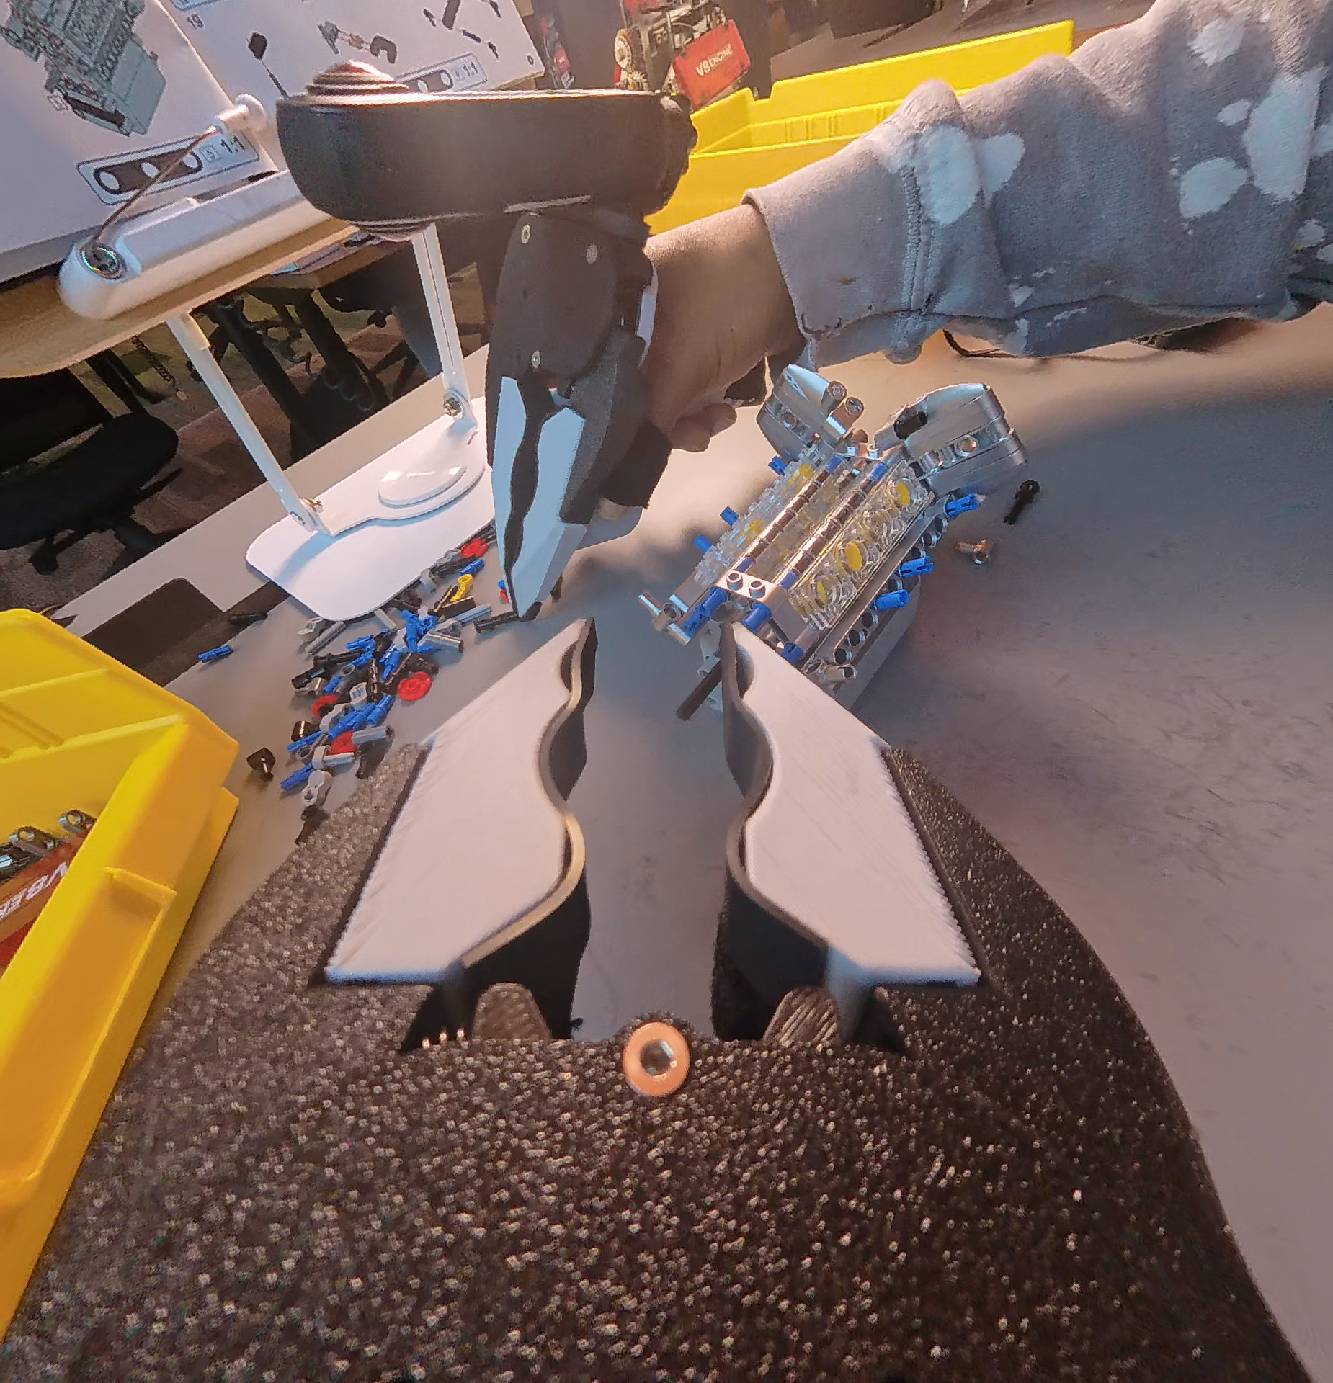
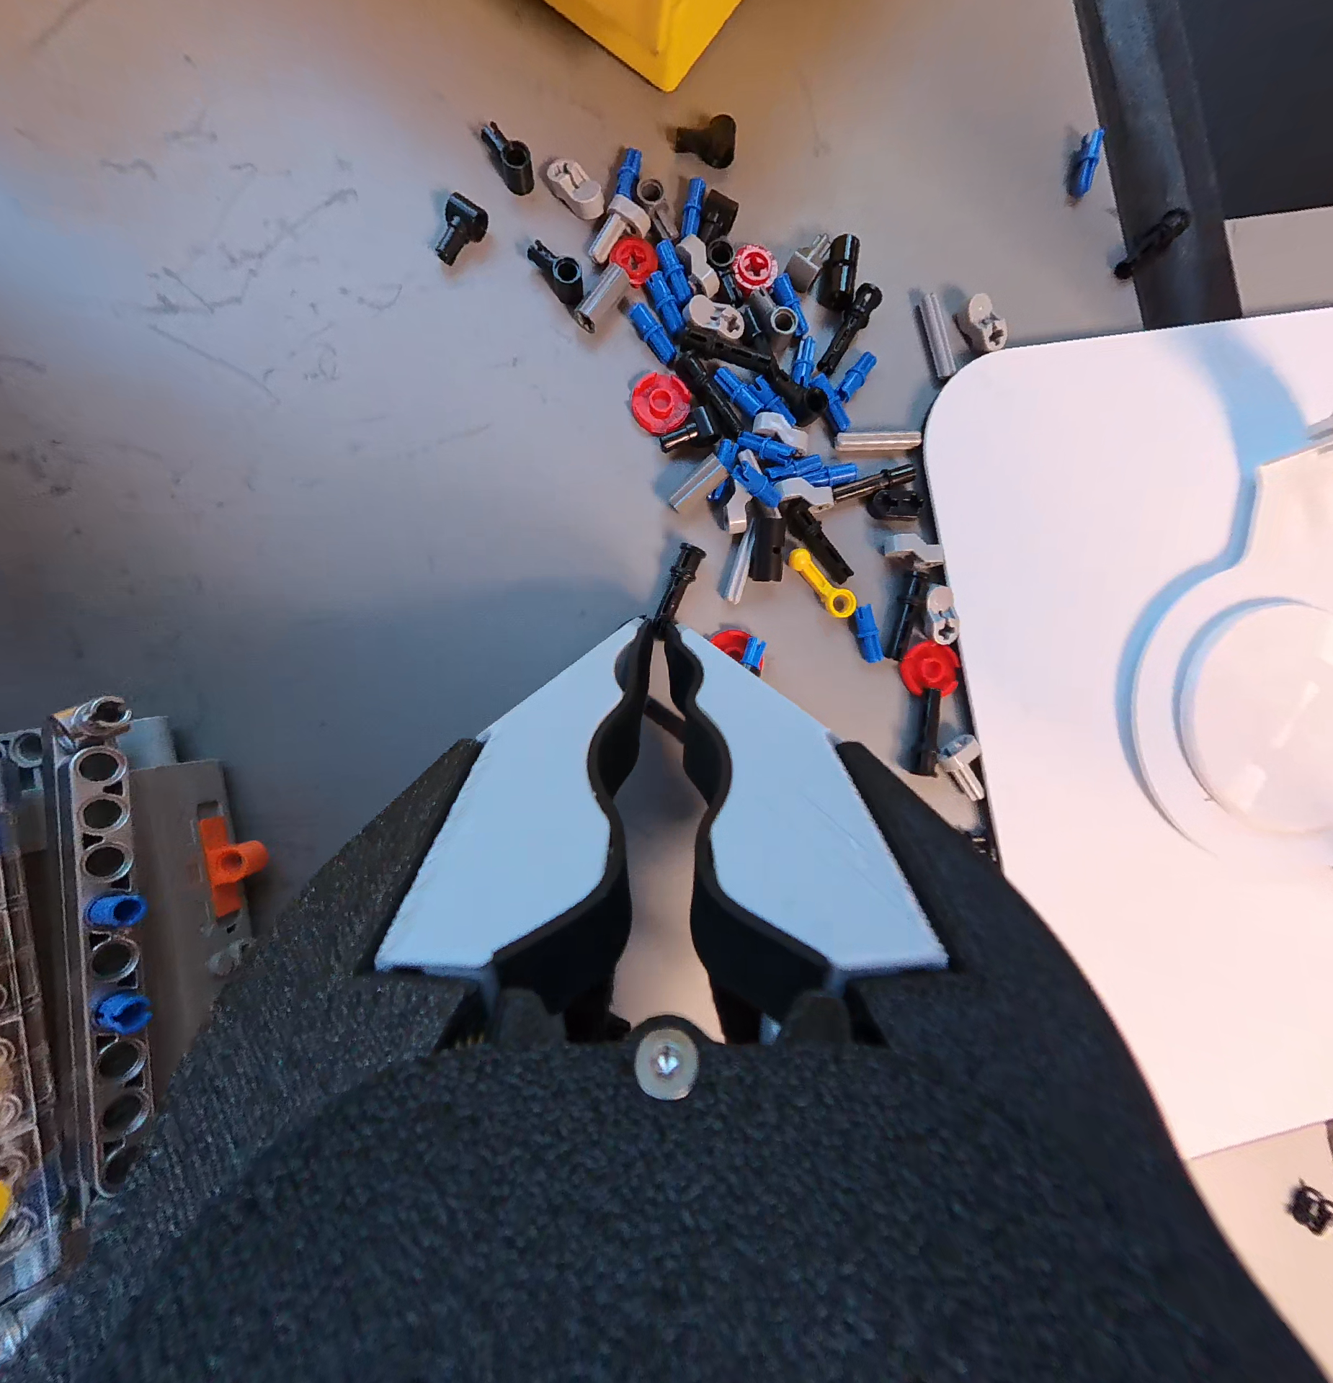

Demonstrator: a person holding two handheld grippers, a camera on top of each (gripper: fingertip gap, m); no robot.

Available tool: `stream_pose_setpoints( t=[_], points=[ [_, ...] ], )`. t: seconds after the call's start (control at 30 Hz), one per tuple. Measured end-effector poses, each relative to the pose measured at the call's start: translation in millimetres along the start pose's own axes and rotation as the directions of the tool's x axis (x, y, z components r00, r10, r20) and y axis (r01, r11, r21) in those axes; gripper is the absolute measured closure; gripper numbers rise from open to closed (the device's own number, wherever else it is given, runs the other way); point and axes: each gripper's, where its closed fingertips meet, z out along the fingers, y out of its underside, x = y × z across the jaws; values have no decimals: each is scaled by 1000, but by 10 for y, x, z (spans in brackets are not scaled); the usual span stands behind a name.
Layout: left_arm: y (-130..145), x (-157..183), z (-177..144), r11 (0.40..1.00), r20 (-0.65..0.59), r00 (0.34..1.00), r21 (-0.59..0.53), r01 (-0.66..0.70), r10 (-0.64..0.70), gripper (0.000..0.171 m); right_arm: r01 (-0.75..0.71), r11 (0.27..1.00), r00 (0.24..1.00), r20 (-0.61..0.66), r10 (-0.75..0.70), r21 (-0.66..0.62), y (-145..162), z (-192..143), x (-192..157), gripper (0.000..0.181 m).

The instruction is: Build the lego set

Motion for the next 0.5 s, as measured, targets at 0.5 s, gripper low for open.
stream_pose_setpoints(
  t=[0.5],
  points=[
    [-20,115,26,999,-22,999,0,-38,38,140,-41,995,998,-46,45,92,-71,-546,-58,173]
  ],
)
